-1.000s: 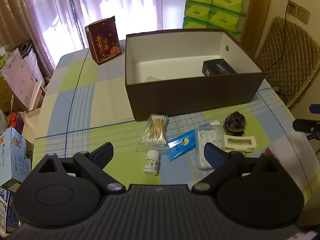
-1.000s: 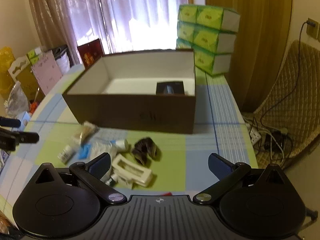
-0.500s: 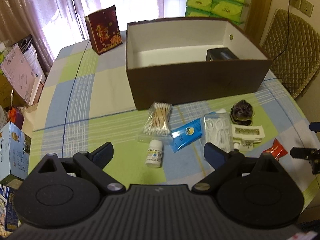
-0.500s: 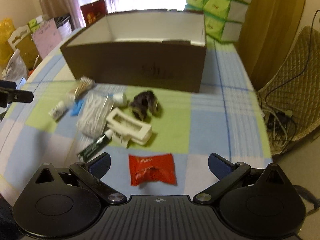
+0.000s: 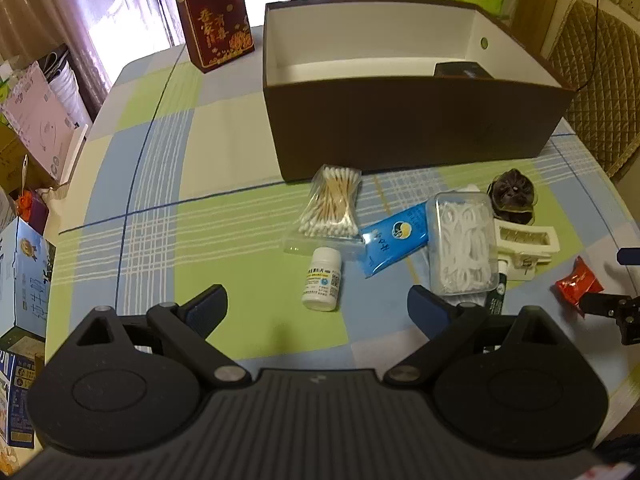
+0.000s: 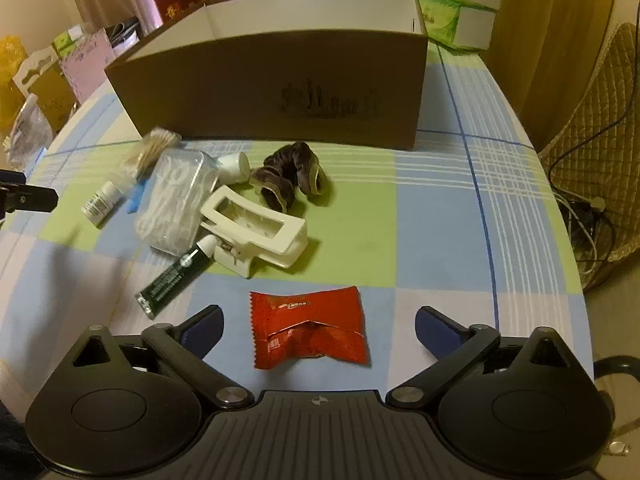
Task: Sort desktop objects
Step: 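Move the right gripper to the red snack packet and grasp it, then lift the red packet with the right gripper while the left gripper grasps the white pill bottle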
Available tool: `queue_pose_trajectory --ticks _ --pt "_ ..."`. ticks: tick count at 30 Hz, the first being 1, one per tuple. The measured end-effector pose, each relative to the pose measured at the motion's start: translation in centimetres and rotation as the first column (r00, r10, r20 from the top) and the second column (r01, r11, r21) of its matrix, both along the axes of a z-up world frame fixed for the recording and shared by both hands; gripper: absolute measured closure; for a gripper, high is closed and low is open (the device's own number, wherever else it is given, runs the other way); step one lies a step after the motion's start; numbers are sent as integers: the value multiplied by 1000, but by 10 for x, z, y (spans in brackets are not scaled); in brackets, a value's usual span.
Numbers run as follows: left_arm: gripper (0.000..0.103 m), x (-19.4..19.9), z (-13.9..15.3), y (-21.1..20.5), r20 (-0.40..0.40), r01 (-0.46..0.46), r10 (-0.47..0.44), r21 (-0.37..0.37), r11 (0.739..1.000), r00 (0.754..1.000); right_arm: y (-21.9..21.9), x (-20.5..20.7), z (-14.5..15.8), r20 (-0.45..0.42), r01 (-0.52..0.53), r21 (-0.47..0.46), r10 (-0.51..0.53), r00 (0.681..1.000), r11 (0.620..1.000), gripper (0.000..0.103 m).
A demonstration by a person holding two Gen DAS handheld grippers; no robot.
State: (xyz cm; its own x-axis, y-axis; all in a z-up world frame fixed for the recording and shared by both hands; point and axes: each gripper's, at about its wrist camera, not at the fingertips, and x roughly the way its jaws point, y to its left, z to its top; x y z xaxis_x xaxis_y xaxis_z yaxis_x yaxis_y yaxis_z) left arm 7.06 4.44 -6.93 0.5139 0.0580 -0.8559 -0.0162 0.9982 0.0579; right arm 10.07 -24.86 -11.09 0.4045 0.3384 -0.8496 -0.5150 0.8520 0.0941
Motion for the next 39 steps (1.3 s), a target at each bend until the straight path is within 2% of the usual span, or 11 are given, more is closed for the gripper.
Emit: queue_pose_trajectory --ticks 6,10,13,14,19,29,31,39 --pt "8 4 -7 2 -15 1 -1 -3 1000 1000 3 4 -18 -22 -7 -18 7 1000 1000 40" --pt "9 6 -12 4 -26 2 -3 -4 1000 1000 8 3 -20 3 -27 -42 27 1000 999 48" --pt "10 8 -15 4 -34 9 -9 -2 1000 999 9 4 -20 13 -35 -47 35 999 998 63" --pt "10 8 -17 4 -35 14 -14 0 1000 999 9 5 -19 14 -36 -49 36 999 998 65" --pt "14 12 -24 4 -31 40 -39 5 999 999 9 6 -19 9 -32 -46 33 999 998 67" --pt "38 33 -51 12 -50 88 -89 -22 996 995 1 14 -15 -17 21 -22 -21 1000 1000 68" --pt "40 37 -55 12 -55 99 -100 -30 995 993 -1 15 -14 -21 33 -21 -33 999 999 68" --pt "68 48 -68 12 -77 143 -148 -68 987 986 -5 20 -10 -28 55 -12 -55 998 998 69"
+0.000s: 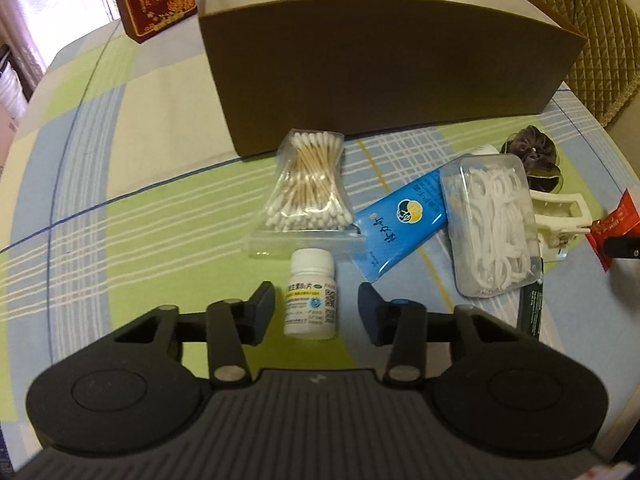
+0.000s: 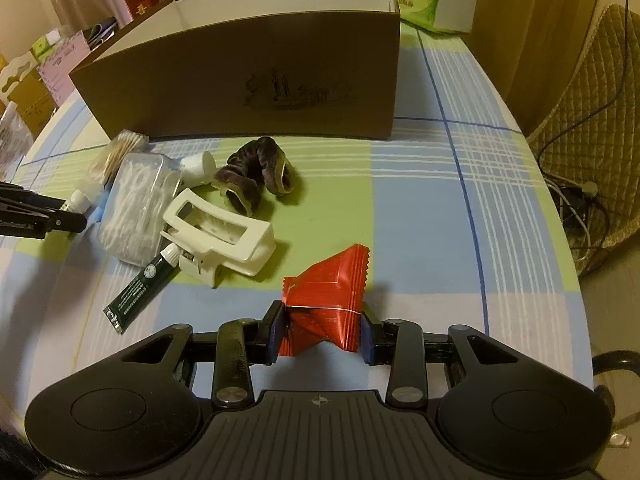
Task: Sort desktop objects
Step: 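Lift the red packet with the right gripper while the left gripper grasps the white pill bottle, then carry the red packet and pill bottle into the cardboard box and release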
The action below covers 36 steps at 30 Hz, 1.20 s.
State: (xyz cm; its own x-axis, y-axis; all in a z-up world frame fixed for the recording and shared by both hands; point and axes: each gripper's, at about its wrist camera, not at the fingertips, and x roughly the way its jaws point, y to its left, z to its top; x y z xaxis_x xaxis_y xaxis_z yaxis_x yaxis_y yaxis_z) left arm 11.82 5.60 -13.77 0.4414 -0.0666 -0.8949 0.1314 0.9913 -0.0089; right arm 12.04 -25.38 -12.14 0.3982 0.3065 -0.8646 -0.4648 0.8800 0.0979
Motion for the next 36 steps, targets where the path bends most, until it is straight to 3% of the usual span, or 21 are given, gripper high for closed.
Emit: queue_pose_trajectory --ticks 2,3,17,36 --pt "80 1 -2 0 -8 5 -5 0 1000 1000 1 0 1 0 -5 0 5 1000 1000 69" --pt "80 0 -3 0 -6 8 -8 -2 1000 1000 1 0 1 0 -7 0 7 1000 1000 70" --pt "81 -19 15 7 14 -27 27 -36 999 1000 4 -4 18 4 -59 19 59 998 998 78" --pt "81 -7 85 -1 177 0 13 -71 997 984 13 14 94 147 -100 114 83 986 988 79"
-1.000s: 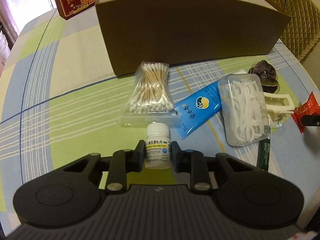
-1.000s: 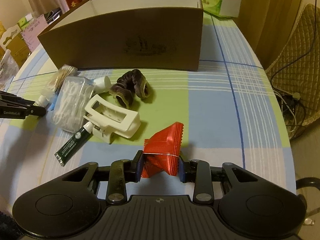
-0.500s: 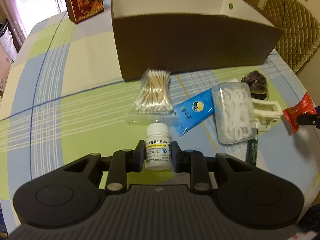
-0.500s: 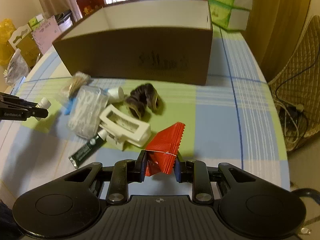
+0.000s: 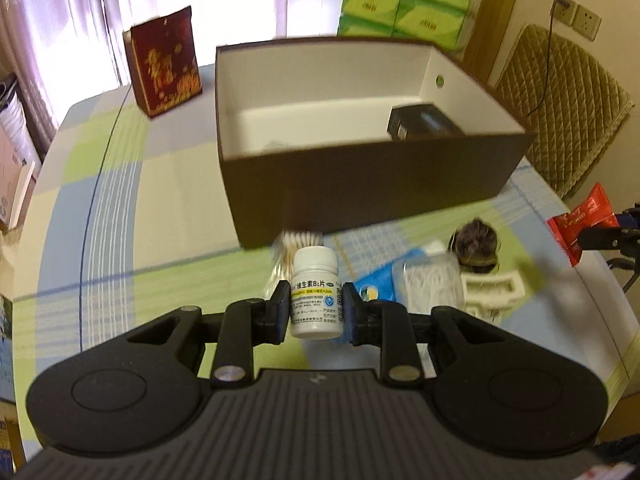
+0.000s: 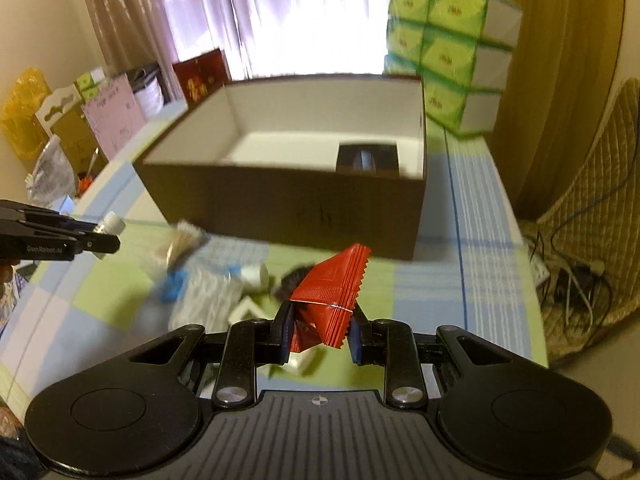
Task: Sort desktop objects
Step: 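Carry the red packet and pill bottle into the cardboard box and release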
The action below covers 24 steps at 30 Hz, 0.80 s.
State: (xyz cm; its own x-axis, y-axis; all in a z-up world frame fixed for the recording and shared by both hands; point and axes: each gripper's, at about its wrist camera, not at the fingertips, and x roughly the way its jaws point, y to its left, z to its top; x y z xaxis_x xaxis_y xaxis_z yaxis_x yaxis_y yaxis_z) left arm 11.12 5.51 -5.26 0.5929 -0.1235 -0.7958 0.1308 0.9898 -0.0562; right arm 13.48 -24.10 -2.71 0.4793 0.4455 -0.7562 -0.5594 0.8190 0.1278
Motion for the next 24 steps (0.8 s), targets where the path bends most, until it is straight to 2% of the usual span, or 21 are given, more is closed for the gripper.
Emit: queue_pose_trajectory --ticks 5,13,20,24 --pt "81 18 17 -2 50 15 -15 -3 1000 999 5 18 21 52 -11 37 9 999 999 79" --pt "81 62 38 -6 98 10 -9 -8 1000 995 29 59 44 140 -35 36 30 990 999 79" --pt "81 114 49 -13 117 23 -22 -9 1000 993 57 109 44 164 -49 13 46 985 999 79" --pt "81 146 47 -17 109 32 -34 21 999 993 76 143 39 181 -58 -37 64 982 998 79"
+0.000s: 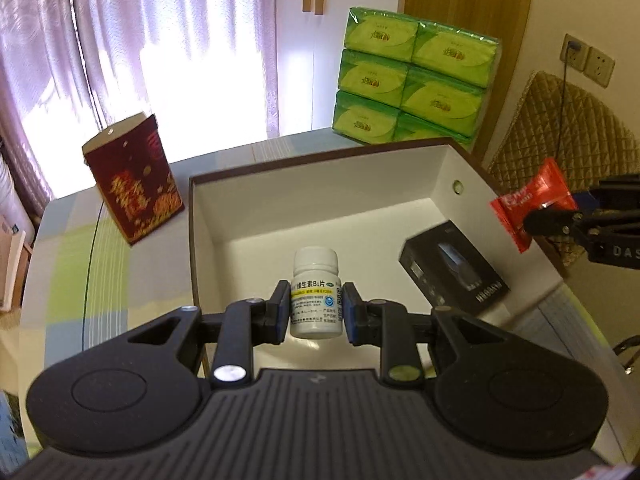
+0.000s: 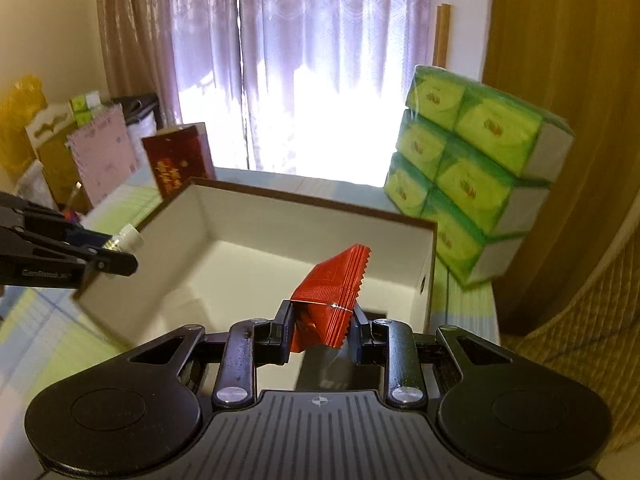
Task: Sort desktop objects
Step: 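Carry the red packet and pill bottle into the cardboard box and release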
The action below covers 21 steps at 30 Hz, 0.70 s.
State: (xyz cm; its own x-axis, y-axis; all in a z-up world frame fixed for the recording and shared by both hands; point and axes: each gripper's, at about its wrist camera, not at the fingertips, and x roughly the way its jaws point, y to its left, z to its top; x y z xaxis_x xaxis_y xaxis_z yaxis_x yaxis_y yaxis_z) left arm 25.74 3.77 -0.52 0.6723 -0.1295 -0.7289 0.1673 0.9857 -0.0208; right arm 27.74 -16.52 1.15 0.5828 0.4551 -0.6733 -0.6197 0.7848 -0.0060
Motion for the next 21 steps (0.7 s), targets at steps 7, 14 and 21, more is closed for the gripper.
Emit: queue_pose_trajectory --ticks 7,14,21 --pt "81 52 -21 -5 -48 5 -3 44 999 999 23 50 -28 -20 8 -71 -9 1000 997 79" --pt "81 92 -53 -4 -118 -16 22 53 998 993 39 90 -55 -42 13 -137 -19 999 990 79" --pt "81 126 -76 -1 -166 -19 34 92 996 986 53 123 -83 -75 -13 -238 -5 997 971 79"
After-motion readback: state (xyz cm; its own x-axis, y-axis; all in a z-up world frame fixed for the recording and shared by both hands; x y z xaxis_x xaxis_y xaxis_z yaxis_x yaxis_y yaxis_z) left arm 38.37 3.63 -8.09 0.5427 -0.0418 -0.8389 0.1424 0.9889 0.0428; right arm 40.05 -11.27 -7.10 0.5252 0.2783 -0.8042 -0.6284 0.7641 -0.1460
